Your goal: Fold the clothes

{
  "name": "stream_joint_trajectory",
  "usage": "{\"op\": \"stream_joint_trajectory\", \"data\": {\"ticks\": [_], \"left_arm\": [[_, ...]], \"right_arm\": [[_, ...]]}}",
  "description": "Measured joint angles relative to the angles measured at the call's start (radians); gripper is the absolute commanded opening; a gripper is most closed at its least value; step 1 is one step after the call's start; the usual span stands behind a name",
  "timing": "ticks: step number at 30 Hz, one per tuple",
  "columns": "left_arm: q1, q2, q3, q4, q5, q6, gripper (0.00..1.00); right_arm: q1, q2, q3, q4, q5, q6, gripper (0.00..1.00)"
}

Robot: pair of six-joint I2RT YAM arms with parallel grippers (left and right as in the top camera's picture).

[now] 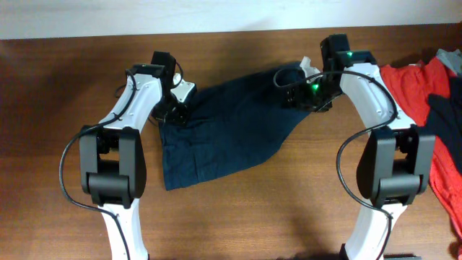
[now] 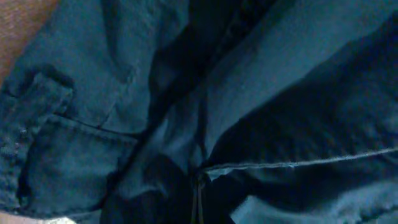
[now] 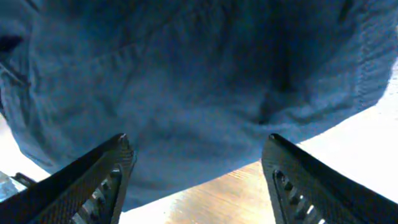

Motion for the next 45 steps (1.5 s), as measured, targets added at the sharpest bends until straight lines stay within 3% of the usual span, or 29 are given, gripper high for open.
{"op": "stream_joint_trajectory", "data": {"ticks": [6, 20, 29, 30, 36, 45], "left_arm": [[0.0, -0.001, 0.143, -0.066, 0.011, 0.003, 0.0], [0.0, 0.006, 0.202, 0.139, -0.071, 0.002, 0.0], [0.0, 0.171, 0.207, 0.222, -0.126, -0.022, 0.02], [0.0, 0.178, 0.207, 0.227, -0.128, -0.029, 0.02], [0.005, 0.183, 0.208, 0.237, -0.128, -0.066, 0.03], [0.008, 0.183, 0.208, 0.217, -0.128, -0.081, 0.03]], "right_arm": [[0.0, 0.002, 0.0, 0.031, 0.0, 0.0, 0.69], [0.0, 0.002, -0.035, 0.071, 0.0, 0.0, 0.7], [0.0, 0.002, -0.097, 0.138, 0.0, 0.001, 0.68], [0.0, 0.002, -0.107, 0.165, 0.0, 0.0, 0.63], [0.0, 0.002, -0.196, 0.36, 0.015, 0.029, 0.07], [-0.01, 0.002, -0.283, 0.491, 0.184, 0.125, 0.04]]}}
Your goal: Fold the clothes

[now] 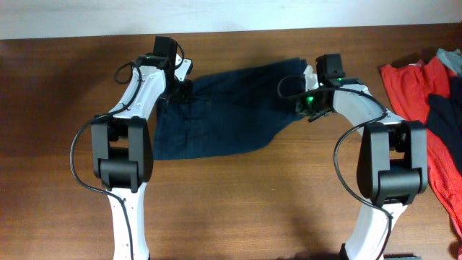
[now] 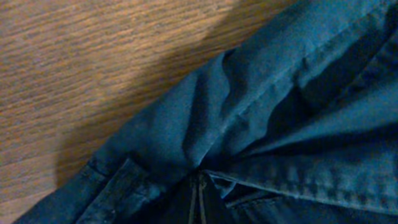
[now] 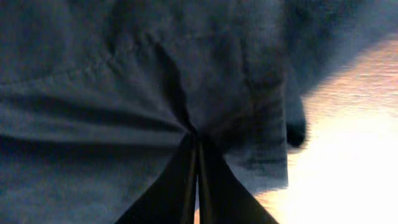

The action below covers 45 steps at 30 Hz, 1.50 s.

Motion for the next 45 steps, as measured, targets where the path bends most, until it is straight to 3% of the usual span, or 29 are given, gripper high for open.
{"op": "stream_joint_trajectory", "data": {"ticks": [11, 15, 20, 23, 25, 29, 33, 36, 42, 45], "left_arm": [[-0.036, 0.0, 0.004, -0.005, 0.032, 0.0, 0.02], [-0.038, 0.0, 0.025, -0.025, 0.034, 0.0, 0.04], [0.019, 0.0, 0.121, -0.106, -0.053, -0.005, 0.04], [0.058, 0.0, 0.191, -0.135, -0.082, -0.008, 0.04], [0.07, 0.0, 0.223, -0.172, -0.084, -0.008, 0.04], [0.067, 0.0, 0.277, -0.264, -0.016, -0.008, 0.09], [0.042, -0.002, 0.364, -0.425, 0.15, -0.011, 0.09], [0.011, -0.004, 0.372, -0.504, 0.239, -0.011, 0.09], [-0.082, -0.004, 0.275, -0.457, 0.315, -0.012, 0.09], [-0.147, -0.004, 0.197, -0.377, 0.323, -0.011, 0.09]], "right_arm": [[-0.11, 0.0, 0.262, -0.17, -0.02, -0.042, 0.05], [-0.127, 0.0, 0.282, -0.22, -0.021, -0.051, 0.04], [-0.187, 0.0, 0.284, -0.303, 0.12, -0.056, 0.05], [-0.216, 0.0, 0.284, -0.331, 0.2, -0.057, 0.36], [-0.219, 0.0, 0.284, -0.352, 0.222, -0.062, 0.47], [-0.216, -0.001, 0.285, -0.376, 0.181, -0.069, 0.51], [-0.216, -0.021, 0.285, -0.386, 0.027, -0.077, 0.56], [-0.214, -0.058, 0.285, -0.389, -0.076, -0.08, 0.55], [-0.186, -0.113, 0.29, -0.468, -0.236, -0.109, 0.21], [-0.136, -0.113, 0.278, -0.483, -0.259, -0.121, 0.12]]}}
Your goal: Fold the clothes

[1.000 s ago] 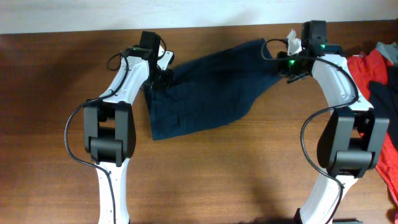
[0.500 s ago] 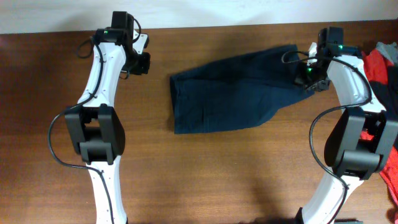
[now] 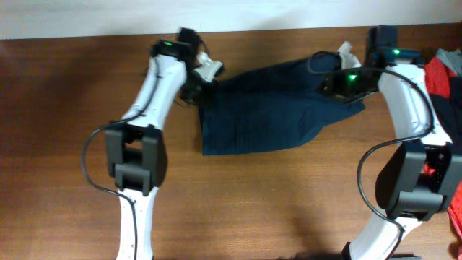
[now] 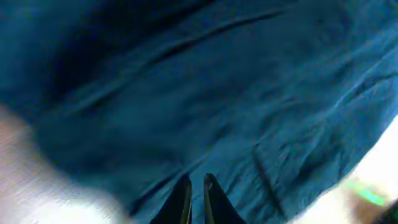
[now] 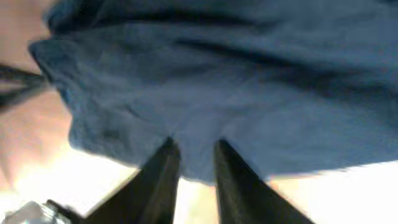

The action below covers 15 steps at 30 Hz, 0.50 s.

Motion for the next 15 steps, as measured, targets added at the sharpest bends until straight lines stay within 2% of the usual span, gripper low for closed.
{"op": "stream_joint_trajectory", "data": {"ticks": [6, 10, 15], "left_arm": [[-0.088, 0.0, -0.171, 0.192, -0.113, -0.041, 0.09], [-0.071, -0.033, -0.279, 0.291, -0.168, -0.078, 0.08], [-0.029, -0.071, -0.353, 0.312, -0.183, -0.101, 0.05]], "right_arm": [[0.13, 0.013, -0.104, 0.059, 0.089, 0.04, 0.09], [0.169, 0.042, -0.208, 0.173, 0.166, 0.07, 0.08], [0.154, 0.061, -0.305, 0.245, 0.281, 0.116, 0.04]]}}
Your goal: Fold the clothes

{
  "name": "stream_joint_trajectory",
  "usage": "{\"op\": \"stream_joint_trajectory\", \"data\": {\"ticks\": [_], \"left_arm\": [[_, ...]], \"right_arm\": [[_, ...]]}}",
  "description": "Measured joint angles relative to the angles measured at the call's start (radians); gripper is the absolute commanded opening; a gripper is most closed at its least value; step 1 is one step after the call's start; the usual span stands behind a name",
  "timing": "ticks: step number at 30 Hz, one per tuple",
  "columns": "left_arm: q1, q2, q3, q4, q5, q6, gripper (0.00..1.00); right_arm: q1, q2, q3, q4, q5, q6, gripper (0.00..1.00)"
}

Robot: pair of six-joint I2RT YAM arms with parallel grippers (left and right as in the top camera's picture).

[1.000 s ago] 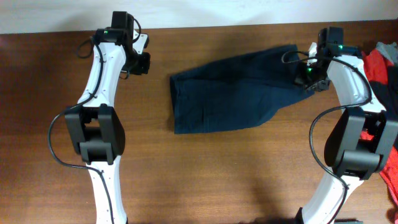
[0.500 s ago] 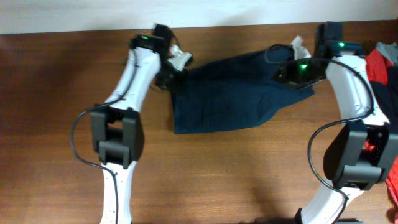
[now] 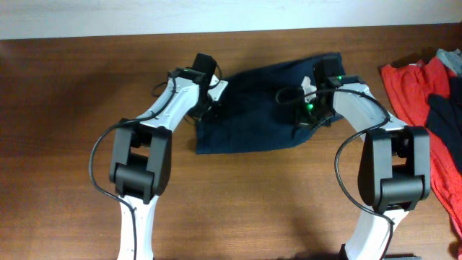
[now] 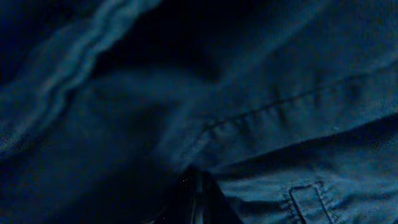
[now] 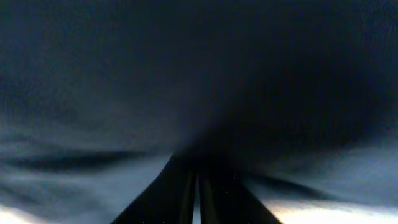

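Note:
A dark navy garment (image 3: 256, 108) lies on the wooden table (image 3: 72, 144) between the two arms, roughly rectangular, its near edge straight. My left gripper (image 3: 213, 101) sits low on its left part and is shut on the cloth. In the left wrist view the gripper (image 4: 198, 200) pinches fabric beside a seam and a belt loop (image 4: 305, 199). My right gripper (image 3: 312, 110) rests on the garment's right part, also shut on cloth. Dark fabric fills the right wrist view around the gripper (image 5: 198, 186).
A heap of red clothes (image 3: 415, 87) with a dark piece (image 3: 444, 108) on it lies at the table's right edge, near the right arm. A grey item (image 3: 451, 56) shows at the far right. The pale wall (image 3: 216, 14) runs along the table's back edge.
Both grippers, still shut on the cloth, have come down and nearer from the garment's far edge. The right one has moved left. The garment now lies flatter and narrower.
At first the garment lay spread on a slant, the left gripper shut at its left edge and the right gripper open over its right end. Then both were shut on its far corners. They then held it shifted right, and now rest low on it.

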Motion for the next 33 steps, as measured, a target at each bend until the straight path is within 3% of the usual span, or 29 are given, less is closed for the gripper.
{"op": "stream_joint_trajectory", "data": {"ticks": [7, 14, 18, 19, 24, 29, 33], "left_arm": [[0.108, -0.01, -0.008, -0.047, -0.044, -0.005, 0.04], [0.203, -0.01, 0.023, -0.155, -0.127, -0.003, 0.04], [0.219, -0.011, 0.037, -0.179, -0.153, -0.003, 0.05], [0.219, -0.013, 0.037, -0.178, -0.148, -0.004, 0.09], [0.214, -0.061, 0.037, -0.146, -0.05, -0.003, 0.15], [0.195, -0.104, 0.041, -0.132, 0.042, -0.003, 0.16], [0.15, -0.104, 0.028, -0.131, 0.068, -0.003, 0.16]], "right_arm": [[-0.062, 0.001, -0.013, -0.132, 0.105, 0.036, 0.04], [-0.057, -0.017, -0.021, -0.216, 0.048, 0.033, 0.04], [-0.031, -0.127, -0.03, -0.106, -0.062, -0.024, 0.04], [-0.025, -0.166, -0.03, -0.063, -0.09, -0.035, 0.04], [-0.004, -0.3, -0.024, 0.142, -0.19, -0.055, 0.04], [0.02, -0.262, -0.022, 0.32, -0.221, -0.03, 0.04], [0.053, -0.125, -0.022, 0.511, -0.233, 0.025, 0.04]]}}
